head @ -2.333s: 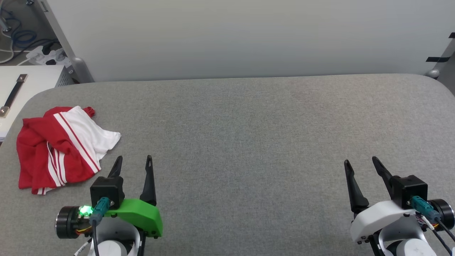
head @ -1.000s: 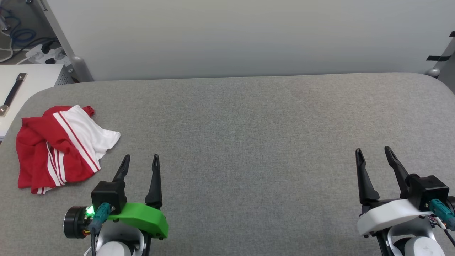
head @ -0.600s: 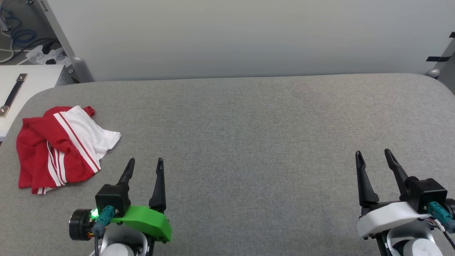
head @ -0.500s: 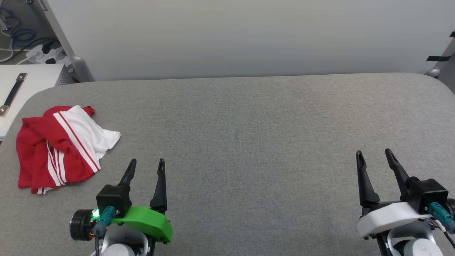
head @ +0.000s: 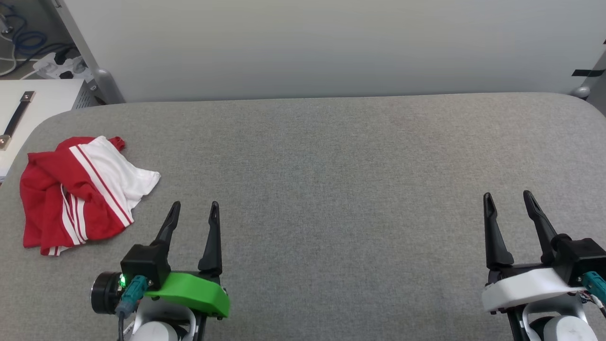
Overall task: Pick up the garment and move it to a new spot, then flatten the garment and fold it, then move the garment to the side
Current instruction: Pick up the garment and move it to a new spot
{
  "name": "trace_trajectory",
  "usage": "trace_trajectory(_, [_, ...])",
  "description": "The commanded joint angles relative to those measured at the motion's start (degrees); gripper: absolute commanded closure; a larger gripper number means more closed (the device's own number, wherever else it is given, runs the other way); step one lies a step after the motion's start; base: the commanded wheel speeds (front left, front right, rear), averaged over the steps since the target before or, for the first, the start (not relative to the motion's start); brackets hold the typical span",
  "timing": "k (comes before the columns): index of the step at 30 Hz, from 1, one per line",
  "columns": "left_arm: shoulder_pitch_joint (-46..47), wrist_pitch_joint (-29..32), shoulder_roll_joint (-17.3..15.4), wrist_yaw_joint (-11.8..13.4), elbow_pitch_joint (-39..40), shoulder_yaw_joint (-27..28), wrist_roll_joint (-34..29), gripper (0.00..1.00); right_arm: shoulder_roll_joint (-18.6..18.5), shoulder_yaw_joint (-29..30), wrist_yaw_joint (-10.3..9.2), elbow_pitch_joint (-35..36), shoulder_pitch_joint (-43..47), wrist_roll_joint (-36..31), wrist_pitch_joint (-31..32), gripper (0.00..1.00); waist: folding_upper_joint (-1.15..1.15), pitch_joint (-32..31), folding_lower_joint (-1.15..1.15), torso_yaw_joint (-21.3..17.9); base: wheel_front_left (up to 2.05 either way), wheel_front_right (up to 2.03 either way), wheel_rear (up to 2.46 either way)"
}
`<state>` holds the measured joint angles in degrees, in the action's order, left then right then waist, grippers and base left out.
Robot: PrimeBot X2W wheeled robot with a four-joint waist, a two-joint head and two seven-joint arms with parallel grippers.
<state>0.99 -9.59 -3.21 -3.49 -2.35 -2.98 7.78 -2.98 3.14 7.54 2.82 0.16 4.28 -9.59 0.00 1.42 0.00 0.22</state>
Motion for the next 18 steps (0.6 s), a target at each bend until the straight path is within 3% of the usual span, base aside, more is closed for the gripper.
trace_trajectory(1, [-0.33, -0.64, 0.23, -0.46, 0.35, 0.0, 0.45, 0.0, 0.07, 0.08, -0.04, 0.41, 0.47, 0.32, -0.71, 0.0, 0.0, 0.07, 0.0, 0.04, 0.0, 0.0, 0.0])
trace_trajectory(18, [-0.38, -2.67, 0.27, -1.04, -5.32, -1.28, 2.21, 0.0, 0.09, 0.19, -0.04, -2.41, 0.76, 0.89, -2.71, 0.0, 0.0, -0.02, 0.0, 0.08, 0.0, 0.0, 0.0])
